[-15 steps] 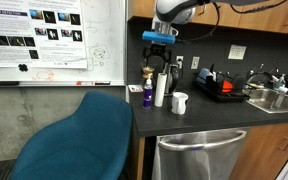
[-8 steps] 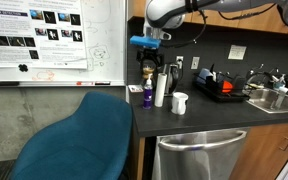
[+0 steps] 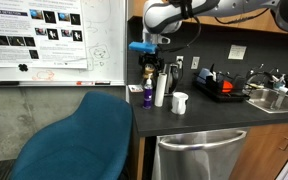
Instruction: Bring the purple bottle closer to the sink
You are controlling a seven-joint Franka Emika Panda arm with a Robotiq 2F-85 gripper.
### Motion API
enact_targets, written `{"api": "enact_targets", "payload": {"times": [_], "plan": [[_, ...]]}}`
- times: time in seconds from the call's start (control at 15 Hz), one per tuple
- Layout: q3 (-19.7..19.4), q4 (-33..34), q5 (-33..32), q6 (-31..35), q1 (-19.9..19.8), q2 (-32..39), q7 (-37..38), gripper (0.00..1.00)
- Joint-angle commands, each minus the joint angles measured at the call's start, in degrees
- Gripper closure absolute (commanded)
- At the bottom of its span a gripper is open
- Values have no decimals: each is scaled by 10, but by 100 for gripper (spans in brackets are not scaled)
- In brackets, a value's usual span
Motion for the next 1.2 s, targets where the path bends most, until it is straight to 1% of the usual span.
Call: {"api": "enact_targets", "payload": {"times": [0.0,0.07,0.13,0.2,0.33,0.8,0.87,1.0,1.13], "plan": [[-9,12,-8,-5,0,8,1,4],[-9,11,-4,-2,-2,9,-3,26],[-11,11,-3,-2,-3,10,-3,29],[-10,10,-1,0,-4,10,-5,30],[-11,10,1,0,-6,12,-8,42],[-7,20,6,1,-9,20,-35,97],[-6,24,5,0,-9,21,-44,100],[-4,28,6,7,-9,21,-68,96],[-1,28,9,24,-9,16,-97,96]]}}
